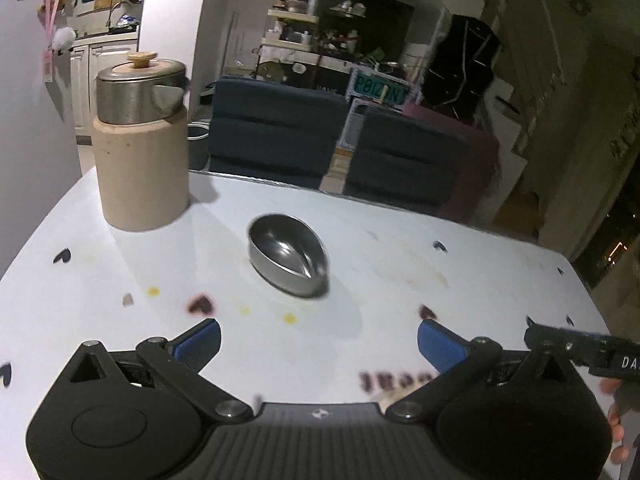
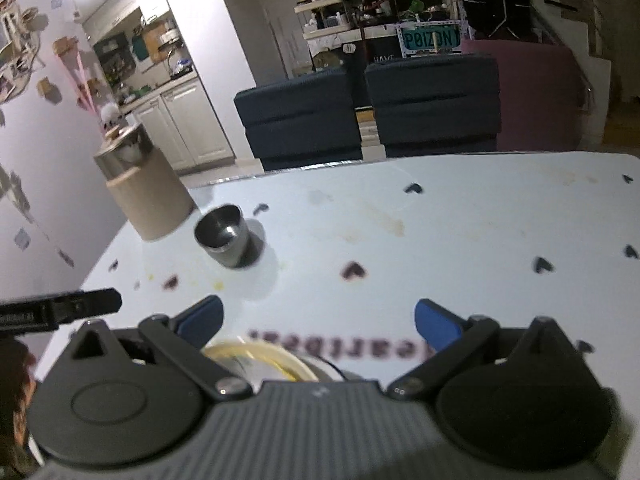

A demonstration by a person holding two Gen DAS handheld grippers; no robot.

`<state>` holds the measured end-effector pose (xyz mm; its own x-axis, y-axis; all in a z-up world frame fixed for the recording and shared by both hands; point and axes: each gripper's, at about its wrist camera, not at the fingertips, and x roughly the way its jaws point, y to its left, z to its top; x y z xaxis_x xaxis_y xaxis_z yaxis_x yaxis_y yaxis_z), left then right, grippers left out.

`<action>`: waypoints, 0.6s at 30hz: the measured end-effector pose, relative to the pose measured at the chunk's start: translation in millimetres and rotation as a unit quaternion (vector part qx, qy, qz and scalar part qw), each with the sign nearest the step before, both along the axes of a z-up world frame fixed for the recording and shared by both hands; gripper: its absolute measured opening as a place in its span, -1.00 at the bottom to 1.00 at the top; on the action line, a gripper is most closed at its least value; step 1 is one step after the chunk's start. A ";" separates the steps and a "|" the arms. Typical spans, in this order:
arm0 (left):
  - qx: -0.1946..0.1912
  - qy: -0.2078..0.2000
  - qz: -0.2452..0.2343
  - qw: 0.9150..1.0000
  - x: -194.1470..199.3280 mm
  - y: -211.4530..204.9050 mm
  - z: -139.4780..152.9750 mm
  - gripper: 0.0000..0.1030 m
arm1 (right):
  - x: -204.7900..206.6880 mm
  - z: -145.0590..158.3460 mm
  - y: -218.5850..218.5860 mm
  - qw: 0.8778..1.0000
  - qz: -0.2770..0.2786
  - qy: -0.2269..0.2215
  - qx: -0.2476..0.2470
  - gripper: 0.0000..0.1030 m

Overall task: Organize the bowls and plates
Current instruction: 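Move both grippers to the small steel oval bowl by the jug, then close both grippers on the rim of the steel oval bowl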

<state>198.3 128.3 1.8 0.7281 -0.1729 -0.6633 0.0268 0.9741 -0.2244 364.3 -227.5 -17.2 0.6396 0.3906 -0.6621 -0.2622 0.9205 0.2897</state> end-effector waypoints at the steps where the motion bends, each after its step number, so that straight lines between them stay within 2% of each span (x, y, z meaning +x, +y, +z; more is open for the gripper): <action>1: 0.002 -0.001 0.003 1.000 7.3 5.9 -0.9 1.00 | 5.1 -1.0 6.5 1.000 -0.001 0.003 0.004 0.99; 3: 0.009 -0.003 0.007 1.000 22.5 14.7 -3.5 1.00 | 17.9 -3.6 17.7 1.000 -0.006 0.017 0.020 0.95; 7: 0.007 -0.003 0.014 1.000 60.1 32.6 -10.3 0.92 | 38.6 -8.9 38.5 0.996 -0.017 0.059 0.069 0.65; 10: 0.005 -0.002 0.009 1.000 91.4 38.6 -17.1 0.70 | 55.1 -15.4 52.2 0.988 -0.028 0.092 0.118 0.38; 14: 0.010 0.006 -0.003 1.000 129.8 39.2 -29.2 0.44 | 75.5 -27.6 73.1 0.980 -0.048 0.123 0.152 0.02; 17: 0.024 0.017 -0.015 0.999 154.2 35.7 -43.3 0.21 | 91.3 -40.7 87.0 0.972 -0.059 0.149 0.173 -0.10; 18: 0.028 0.020 -0.016 0.999 160.9 35.3 -48.5 0.19 | 96.9 -45.3 92.3 0.969 -0.064 0.157 0.181 -0.12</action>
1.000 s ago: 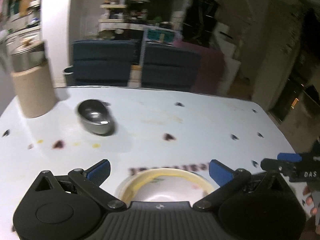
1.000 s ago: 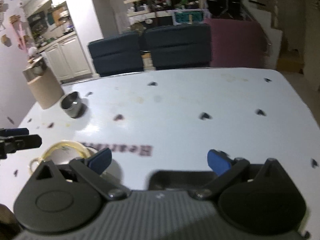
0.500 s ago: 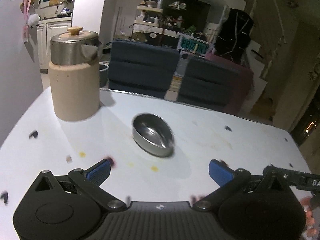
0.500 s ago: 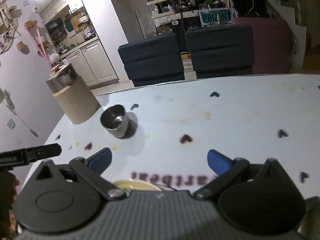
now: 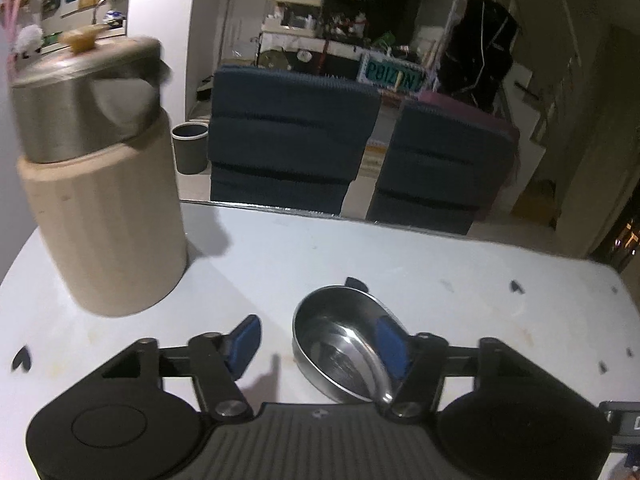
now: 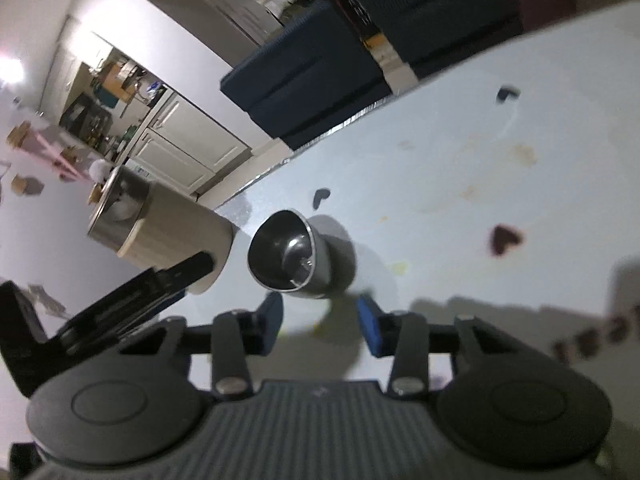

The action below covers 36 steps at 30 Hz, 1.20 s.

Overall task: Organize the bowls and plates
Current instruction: 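Close both grippers on the rim of the steel oval bowl, then lift the steel bowl with both grippers and carry it over the steel tray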

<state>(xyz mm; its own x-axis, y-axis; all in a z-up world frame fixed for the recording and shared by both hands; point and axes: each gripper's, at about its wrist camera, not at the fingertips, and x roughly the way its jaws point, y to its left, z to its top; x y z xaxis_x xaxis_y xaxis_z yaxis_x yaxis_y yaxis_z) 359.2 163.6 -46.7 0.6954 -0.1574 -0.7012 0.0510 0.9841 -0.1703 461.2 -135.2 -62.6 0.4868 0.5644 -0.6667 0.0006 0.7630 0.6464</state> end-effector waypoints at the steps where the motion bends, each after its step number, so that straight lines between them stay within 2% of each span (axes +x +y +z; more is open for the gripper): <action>1: 0.003 0.004 -0.002 1.000 7.1 -0.1 -6.1 0.19 | 4.5 -3.8 3.7 1.000 -0.005 0.007 0.008 -0.12; 4: 0.011 0.015 -0.002 1.000 25.4 1.2 -22.3 0.17 | 11.9 -16.2 10.5 0.999 -0.032 0.023 0.029 -0.14; 7: 0.020 0.011 -0.009 1.000 37.8 2.2 -30.4 0.15 | 16.1 -22.0 17.9 0.998 -0.041 0.026 0.027 -0.23; 10: 0.023 0.015 -0.010 1.000 47.3 2.7 -36.1 0.13 | 19.5 -25.6 27.0 0.999 -0.044 0.025 0.006 -0.23; 13: 0.028 0.022 -0.016 0.999 53.2 2.2 -40.6 -0.01 | 24.7 -31.0 37.9 0.998 -0.047 0.024 -0.018 -0.23; 16: 0.036 0.029 -0.020 0.999 55.2 1.1 -43.1 -0.41 | 25.5 -36.5 40.9 0.999 -0.039 0.033 -0.016 -0.24; 18: 0.035 0.039 -0.022 0.998 54.1 2.0 -45.2 -0.60 | 25.3 -38.3 42.8 0.999 -0.033 0.028 -0.031 -0.43; 19: 0.034 0.043 -0.022 0.998 52.6 2.7 -45.8 -0.65 | 24.7 -38.6 43.1 0.999 -0.031 0.024 -0.036 -0.47; 21: 0.028 0.048 -0.023 0.998 48.4 4.6 -45.9 -0.88 | 23.9 -36.5 41.1 0.999 -0.026 0.016 -0.043 -0.52; 29: 0.018 0.039 -0.015 0.999 18.2 6.4 -31.8 -0.86 | 23.6 -30.2 48.6 0.996 0.002 -0.009 -0.089 -0.81; 36: 0.004 0.021 -0.009 1.000 -27.8 -4.6 -3.0 -0.82 | 5.9 -11.5 41.5 0.994 0.034 -0.036 -0.099 -0.84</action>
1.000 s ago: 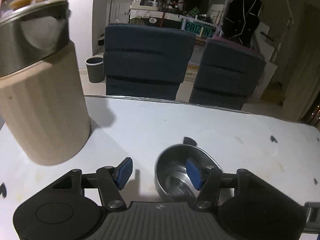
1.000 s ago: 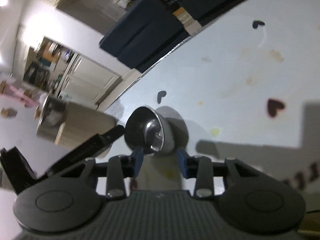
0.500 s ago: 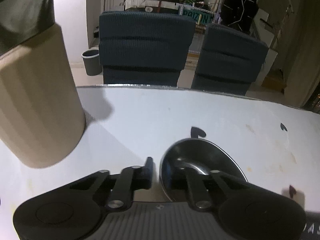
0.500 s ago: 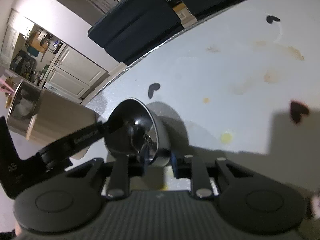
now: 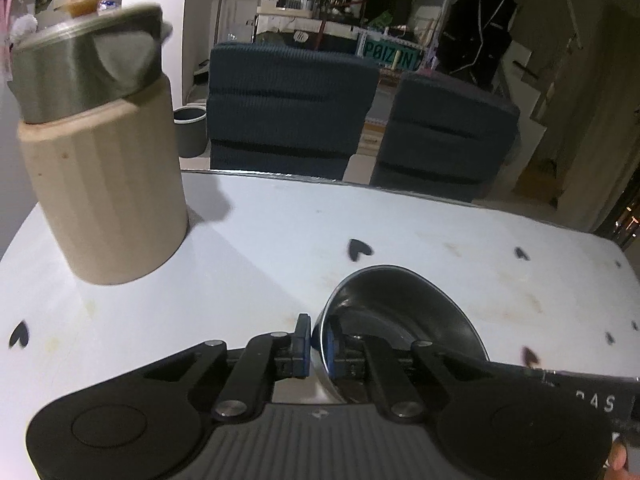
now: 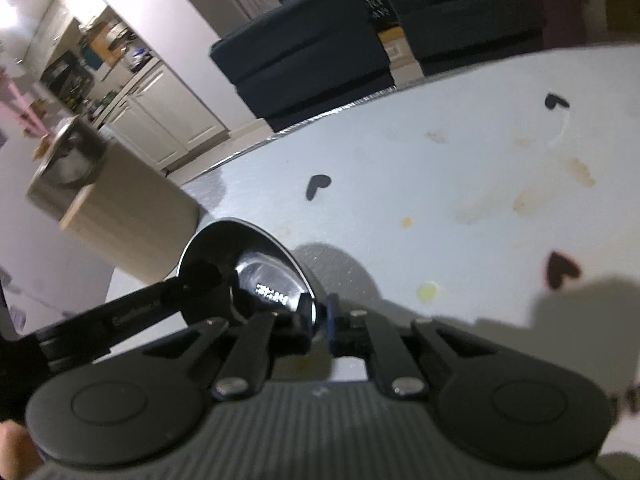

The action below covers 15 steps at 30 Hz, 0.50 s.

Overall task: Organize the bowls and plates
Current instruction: 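Lift the steel bowl with both grippers and carry it over the steel tray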

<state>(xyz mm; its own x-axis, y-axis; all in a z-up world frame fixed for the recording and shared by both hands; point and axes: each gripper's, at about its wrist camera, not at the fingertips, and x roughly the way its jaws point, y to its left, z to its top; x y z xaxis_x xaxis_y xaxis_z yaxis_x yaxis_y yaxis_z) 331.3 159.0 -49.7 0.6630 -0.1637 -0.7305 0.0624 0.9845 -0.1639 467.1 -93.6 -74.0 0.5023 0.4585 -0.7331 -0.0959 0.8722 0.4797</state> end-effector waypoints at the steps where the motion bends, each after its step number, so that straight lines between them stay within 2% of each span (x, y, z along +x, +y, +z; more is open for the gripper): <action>1: -0.002 -0.003 -0.001 1.000 -7.9 -2.6 5.1 -0.81 | -3.9 4.0 -2.8 1.000 0.003 -0.001 0.002 -0.84; 10: -0.026 -0.034 -0.013 0.999 -80.0 -34.5 51.8 -0.76 | -58.9 52.3 -41.9 0.998 0.050 -0.043 -0.009 -0.85; 15: -0.031 -0.052 -0.041 0.997 -114.6 -65.2 77.2 -0.74 | -94.6 74.3 -76.3 0.996 0.061 -0.062 -0.002 -0.84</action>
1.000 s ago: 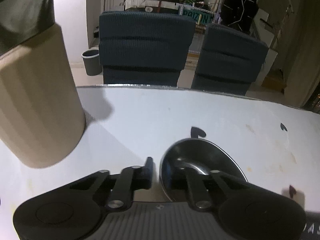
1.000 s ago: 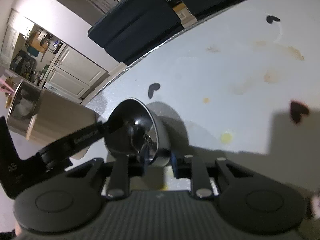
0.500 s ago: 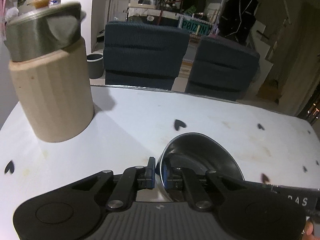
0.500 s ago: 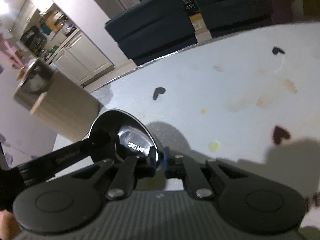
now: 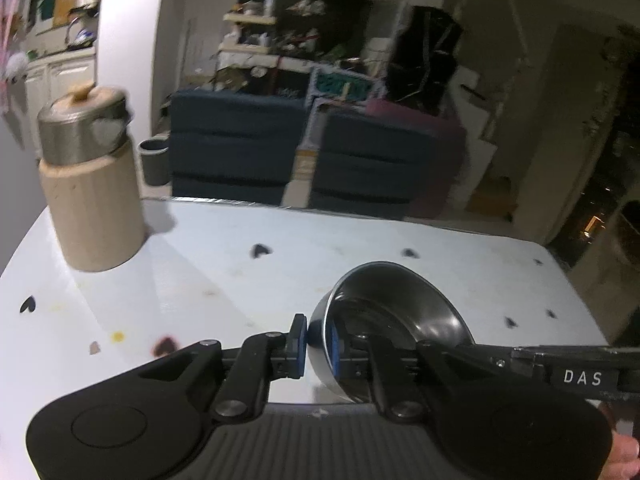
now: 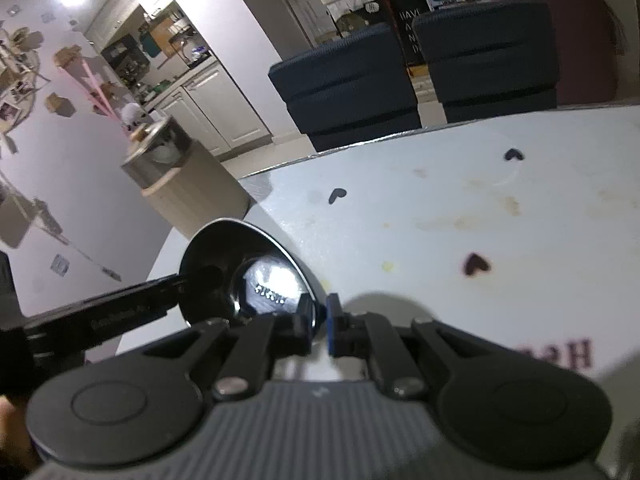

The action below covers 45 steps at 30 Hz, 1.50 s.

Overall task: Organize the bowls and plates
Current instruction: 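Lift the steel bowl with both grippers and carry it over the steel tray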

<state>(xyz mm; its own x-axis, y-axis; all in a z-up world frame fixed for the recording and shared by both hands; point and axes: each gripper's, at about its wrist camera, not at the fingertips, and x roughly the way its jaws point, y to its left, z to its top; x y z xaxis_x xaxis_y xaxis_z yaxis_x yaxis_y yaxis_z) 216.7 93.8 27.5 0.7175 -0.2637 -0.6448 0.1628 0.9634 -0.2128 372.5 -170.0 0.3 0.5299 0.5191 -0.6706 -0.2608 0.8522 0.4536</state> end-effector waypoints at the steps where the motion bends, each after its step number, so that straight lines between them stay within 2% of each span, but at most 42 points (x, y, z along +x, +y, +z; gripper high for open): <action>1: -0.003 -0.004 -0.005 1.000 -6.3 -6.9 4.5 -0.73 | -5.7 3.6 -6.2 1.000 0.002 -0.005 0.000 -0.84; 8: -0.009 -0.022 -0.042 0.999 -43.1 -63.0 15.4 -0.71 | -48.6 24.2 -62.6 0.999 -0.004 -0.034 0.001 -0.84; 21: -0.041 0.015 -0.078 0.996 -52.8 -158.2 -21.2 -0.73 | -95.7 2.3 -153.7 0.997 -0.043 -0.053 -0.031 -0.84; 25: -0.028 0.029 -0.099 0.994 -48.2 -191.3 -31.5 -0.75 | -102.4 -2.2 -175.3 0.996 -0.055 -0.052 -0.045 -0.84; 28: -0.019 0.041 -0.122 0.992 -44.8 -212.6 -40.9 -0.75 | -106.9 -4.3 -190.2 0.995 -0.067 -0.042 -0.057 -0.84; 32: -0.001 0.058 -0.148 0.987 -40.8 -237.9 -55.3 -0.77 | -110.1 -15.6 -210.4 0.995 -0.083 -0.005 -0.058 -0.85; 41: 0.038 0.081 -0.191 0.978 -35.3 -280.0 -85.0 -0.80 | -111.7 -32.1 -217.0 0.991 -0.094 0.032 -0.092 -0.87; 45: 0.043 0.093 -0.198 0.975 -34.8 -286.4 -93.8 -0.80 | -111.4 -43.7 -218.4 0.989 -0.090 0.050 -0.106 -0.90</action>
<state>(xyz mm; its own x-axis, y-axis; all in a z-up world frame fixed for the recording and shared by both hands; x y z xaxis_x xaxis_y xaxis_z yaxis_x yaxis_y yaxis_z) 181.9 -192.6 -66.3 0.4391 -0.4361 -0.7855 0.4929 0.8479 -0.1952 261.1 -388.4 -43.4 0.5267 0.2647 -0.8078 -0.0602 0.9595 0.2752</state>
